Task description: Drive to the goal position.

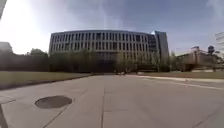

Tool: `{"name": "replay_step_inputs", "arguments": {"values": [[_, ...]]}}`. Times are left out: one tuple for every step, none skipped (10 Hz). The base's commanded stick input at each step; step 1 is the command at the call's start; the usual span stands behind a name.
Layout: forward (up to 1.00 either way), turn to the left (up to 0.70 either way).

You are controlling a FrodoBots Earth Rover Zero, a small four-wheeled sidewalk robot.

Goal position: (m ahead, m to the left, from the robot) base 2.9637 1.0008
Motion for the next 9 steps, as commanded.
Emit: {"name": "replay_step_inputs", "arguments": {"values": [[0.7, 0.0], [0.7, 0.0], [0.7, 0.19], [0.7, 0.35], [0.7, 0.35], [0.7, 0.35], [0.7, 0.35], [0.7, 0.35], [0.7, 0.17]]}}
